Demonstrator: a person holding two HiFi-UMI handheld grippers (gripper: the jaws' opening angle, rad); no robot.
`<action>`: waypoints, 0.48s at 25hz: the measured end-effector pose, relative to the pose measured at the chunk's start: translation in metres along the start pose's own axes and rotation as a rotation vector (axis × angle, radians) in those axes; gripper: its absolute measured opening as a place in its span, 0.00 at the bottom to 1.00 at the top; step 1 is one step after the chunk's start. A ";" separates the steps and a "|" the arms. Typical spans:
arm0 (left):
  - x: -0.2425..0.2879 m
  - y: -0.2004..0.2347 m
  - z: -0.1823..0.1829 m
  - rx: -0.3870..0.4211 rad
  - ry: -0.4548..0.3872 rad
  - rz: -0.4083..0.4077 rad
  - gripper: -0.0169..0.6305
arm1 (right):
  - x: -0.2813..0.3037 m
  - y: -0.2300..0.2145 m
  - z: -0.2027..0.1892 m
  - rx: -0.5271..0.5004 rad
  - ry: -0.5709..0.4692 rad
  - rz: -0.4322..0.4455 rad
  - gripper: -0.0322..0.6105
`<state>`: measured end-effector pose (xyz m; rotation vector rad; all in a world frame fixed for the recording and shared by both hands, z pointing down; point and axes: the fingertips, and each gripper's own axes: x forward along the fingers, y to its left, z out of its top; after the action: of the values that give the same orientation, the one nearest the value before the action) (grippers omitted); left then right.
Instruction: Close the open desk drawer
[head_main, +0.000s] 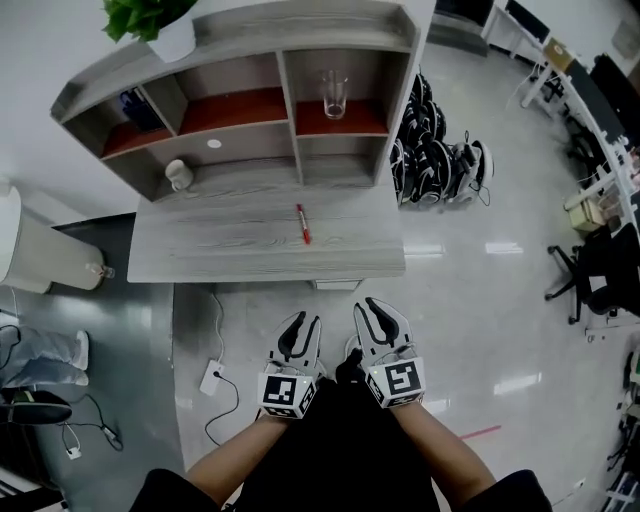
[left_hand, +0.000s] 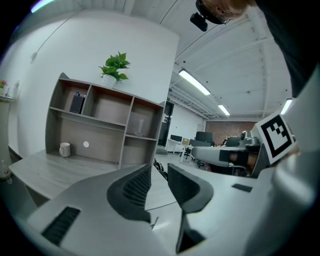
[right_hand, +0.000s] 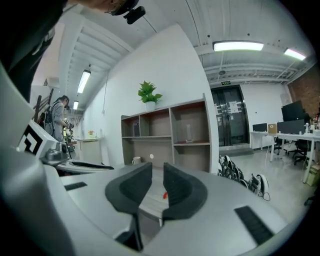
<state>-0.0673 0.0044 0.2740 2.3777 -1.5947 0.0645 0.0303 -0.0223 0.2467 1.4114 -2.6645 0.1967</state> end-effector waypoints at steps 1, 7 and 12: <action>-0.001 -0.001 0.004 -0.007 -0.011 -0.004 0.19 | -0.003 0.001 0.006 0.006 -0.021 -0.006 0.16; -0.005 0.001 0.033 0.000 -0.068 -0.018 0.06 | -0.014 0.005 0.029 0.007 -0.079 -0.028 0.10; -0.010 0.001 0.044 0.046 -0.088 -0.041 0.05 | -0.019 0.014 0.048 0.003 -0.132 -0.047 0.08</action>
<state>-0.0768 0.0017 0.2296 2.4795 -1.5985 -0.0127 0.0274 -0.0076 0.1950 1.5375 -2.7310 0.1061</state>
